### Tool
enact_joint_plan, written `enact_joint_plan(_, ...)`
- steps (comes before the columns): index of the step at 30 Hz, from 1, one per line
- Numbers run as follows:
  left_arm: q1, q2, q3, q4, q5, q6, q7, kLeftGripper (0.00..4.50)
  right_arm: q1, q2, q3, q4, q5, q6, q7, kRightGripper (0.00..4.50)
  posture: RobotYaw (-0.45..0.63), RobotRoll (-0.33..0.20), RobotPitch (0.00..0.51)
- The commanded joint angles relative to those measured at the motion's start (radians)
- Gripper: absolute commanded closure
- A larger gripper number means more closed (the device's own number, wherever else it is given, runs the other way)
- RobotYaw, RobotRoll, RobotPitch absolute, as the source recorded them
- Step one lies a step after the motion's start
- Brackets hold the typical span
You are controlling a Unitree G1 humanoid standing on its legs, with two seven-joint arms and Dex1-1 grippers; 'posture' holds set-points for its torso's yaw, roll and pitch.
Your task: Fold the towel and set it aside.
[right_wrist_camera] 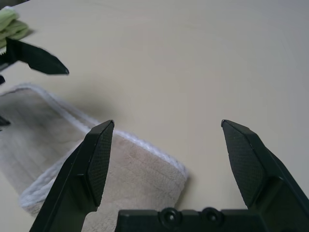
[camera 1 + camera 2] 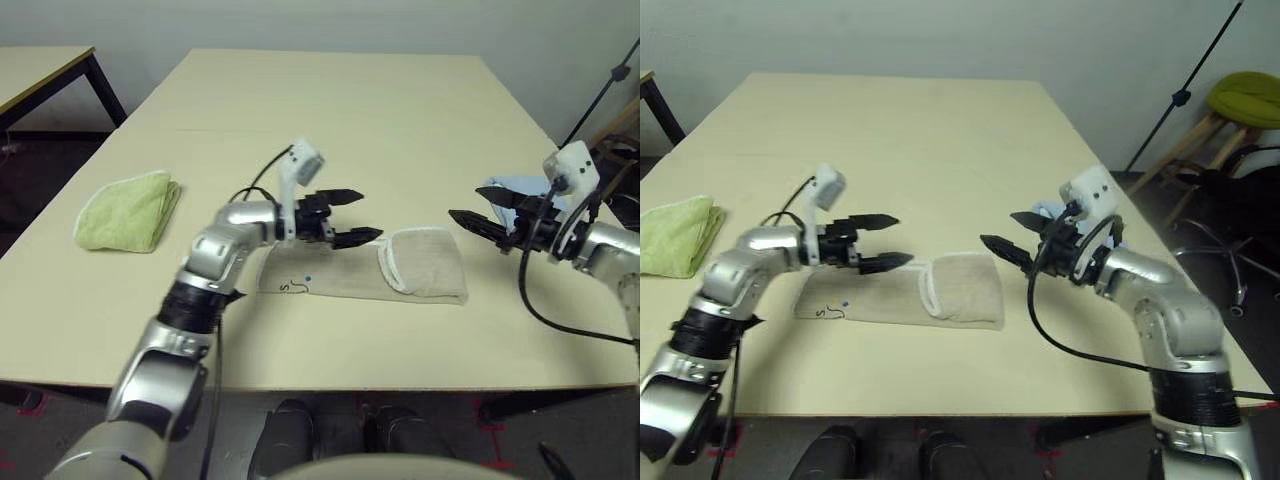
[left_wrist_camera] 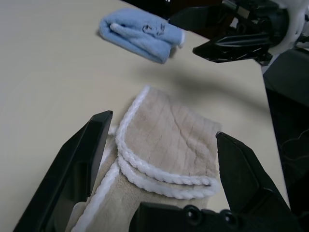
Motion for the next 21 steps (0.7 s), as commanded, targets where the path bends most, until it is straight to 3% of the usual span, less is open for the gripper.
enact_joint_plan(1,-0.029,-0.032,-0.028,0.078,0.052,-0.066,-0.003,0.00,0.016,0.033,0.019,0.027,-0.038,-0.030,-0.019,0.96,0.03,0.000,0.064)
enact_joint_plan(5,-0.046,-0.096,-0.035,0.165,0.084,-0.104,0.015,0.95,-0.002,0.090,0.036,0.086,-0.093,-0.071,-0.062,2.52,0.03,0.000,0.067)
enact_joint_plan(10,-0.046,-0.139,-0.061,0.167,0.101,-0.099,-0.010,2.76,-0.036,0.126,0.069,0.123,-0.133,-0.090,-0.070,4.48,0.04,0.000,0.067)
enact_joint_plan(15,-0.050,-0.147,-0.084,0.190,0.134,-0.109,-0.030,4.47,-0.061,0.145,0.081,0.152,-0.154,-0.092,-0.069,4.50,0.04,0.000,0.067)
enact_joint_plan(21,-0.035,-0.168,-0.128,0.289,0.191,-0.142,-0.043,4.47,-0.071,0.201,0.139,0.255,-0.226,-0.147,-0.087,4.50,0.04,0.000,0.065)
